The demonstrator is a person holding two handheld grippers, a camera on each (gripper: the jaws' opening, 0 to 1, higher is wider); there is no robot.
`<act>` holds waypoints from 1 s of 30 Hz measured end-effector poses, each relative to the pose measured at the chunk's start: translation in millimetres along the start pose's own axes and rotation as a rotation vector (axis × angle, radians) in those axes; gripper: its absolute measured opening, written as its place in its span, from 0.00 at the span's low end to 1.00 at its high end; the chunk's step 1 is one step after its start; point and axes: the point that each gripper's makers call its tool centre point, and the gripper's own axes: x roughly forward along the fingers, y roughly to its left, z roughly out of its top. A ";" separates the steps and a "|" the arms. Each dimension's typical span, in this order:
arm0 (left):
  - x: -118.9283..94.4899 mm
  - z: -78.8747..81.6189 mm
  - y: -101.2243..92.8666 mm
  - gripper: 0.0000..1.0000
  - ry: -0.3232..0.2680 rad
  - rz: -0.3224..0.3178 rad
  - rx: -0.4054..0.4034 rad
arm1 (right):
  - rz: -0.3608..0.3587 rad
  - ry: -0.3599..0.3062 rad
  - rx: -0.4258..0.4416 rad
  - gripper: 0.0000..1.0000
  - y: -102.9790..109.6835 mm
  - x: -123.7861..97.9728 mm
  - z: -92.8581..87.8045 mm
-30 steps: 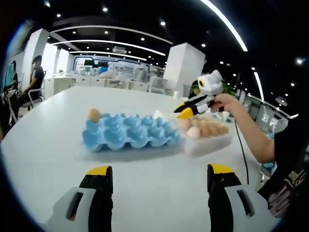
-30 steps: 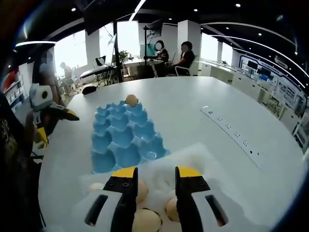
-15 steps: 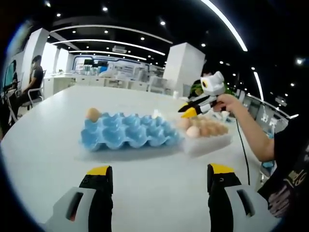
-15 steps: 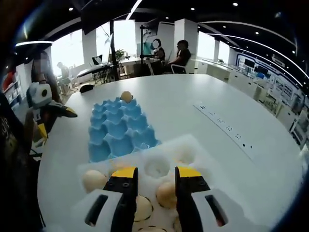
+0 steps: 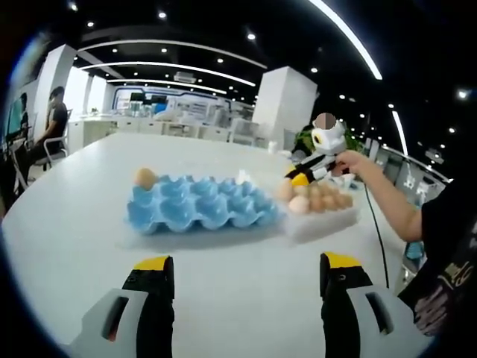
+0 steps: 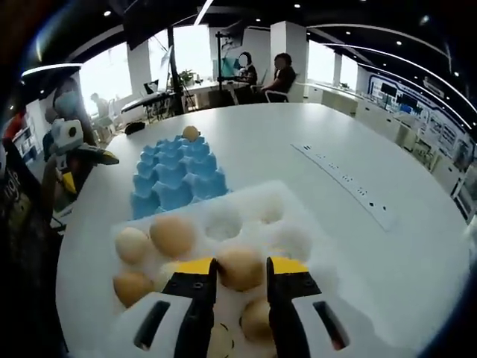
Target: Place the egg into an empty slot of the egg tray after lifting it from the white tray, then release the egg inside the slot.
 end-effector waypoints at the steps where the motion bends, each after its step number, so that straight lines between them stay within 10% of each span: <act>1: 0.4 -0.6 1.7 0.82 0.004 0.001 -0.001 | 0.003 0.000 -0.006 0.28 0.5 1.0 0.1; 30: 5.4 -7.4 -3.4 0.81 0.003 -0.020 -0.021 | -0.018 0.012 0.015 0.26 2.2 7.3 3.5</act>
